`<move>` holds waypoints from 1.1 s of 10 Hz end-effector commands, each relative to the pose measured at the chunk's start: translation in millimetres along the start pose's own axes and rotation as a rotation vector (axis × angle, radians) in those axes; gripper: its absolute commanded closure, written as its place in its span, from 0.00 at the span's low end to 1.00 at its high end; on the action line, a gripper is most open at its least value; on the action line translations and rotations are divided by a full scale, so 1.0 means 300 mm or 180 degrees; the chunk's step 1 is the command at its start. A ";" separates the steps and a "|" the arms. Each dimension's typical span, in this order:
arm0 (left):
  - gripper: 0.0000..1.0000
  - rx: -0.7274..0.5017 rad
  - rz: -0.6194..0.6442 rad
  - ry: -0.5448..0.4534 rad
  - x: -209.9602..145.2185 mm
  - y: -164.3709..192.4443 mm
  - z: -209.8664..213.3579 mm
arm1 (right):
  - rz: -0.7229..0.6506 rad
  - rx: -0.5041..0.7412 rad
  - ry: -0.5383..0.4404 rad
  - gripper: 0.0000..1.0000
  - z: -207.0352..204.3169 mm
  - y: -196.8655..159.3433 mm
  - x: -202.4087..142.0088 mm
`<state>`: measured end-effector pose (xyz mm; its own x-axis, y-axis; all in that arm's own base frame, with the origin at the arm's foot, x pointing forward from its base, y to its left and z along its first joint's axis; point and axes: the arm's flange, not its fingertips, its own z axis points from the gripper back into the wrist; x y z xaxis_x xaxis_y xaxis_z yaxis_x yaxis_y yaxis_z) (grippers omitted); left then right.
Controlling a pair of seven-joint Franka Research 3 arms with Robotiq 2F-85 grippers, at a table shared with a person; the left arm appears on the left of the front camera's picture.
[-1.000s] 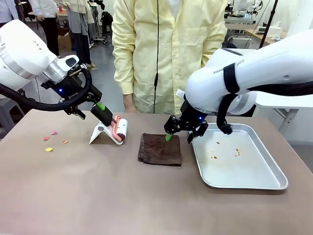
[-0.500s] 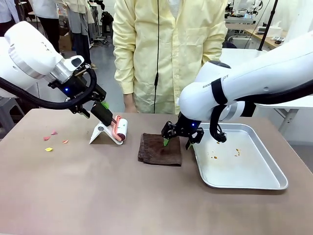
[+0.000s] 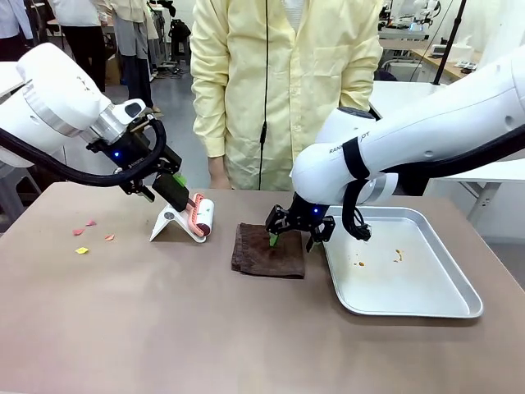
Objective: Clean the surface of the table.
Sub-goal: Hold the Lint Roller with your left hand and the towel with your right hand.
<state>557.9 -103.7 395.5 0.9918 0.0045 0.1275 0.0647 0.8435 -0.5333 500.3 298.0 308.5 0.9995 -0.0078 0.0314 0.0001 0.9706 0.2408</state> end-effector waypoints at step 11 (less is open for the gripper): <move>1.00 -0.0080 0.0140 -0.0107 0.009 -0.007 0.003 | -0.0025 -0.0134 0.0096 1.00 -0.008 0.037 0.020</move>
<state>559.9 -104.3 398.5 0.9915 0.0349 0.1251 0.0407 0.8312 -0.5544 501.4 302.0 308.0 1.0000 -0.0061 0.0003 0.0059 0.9727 0.2319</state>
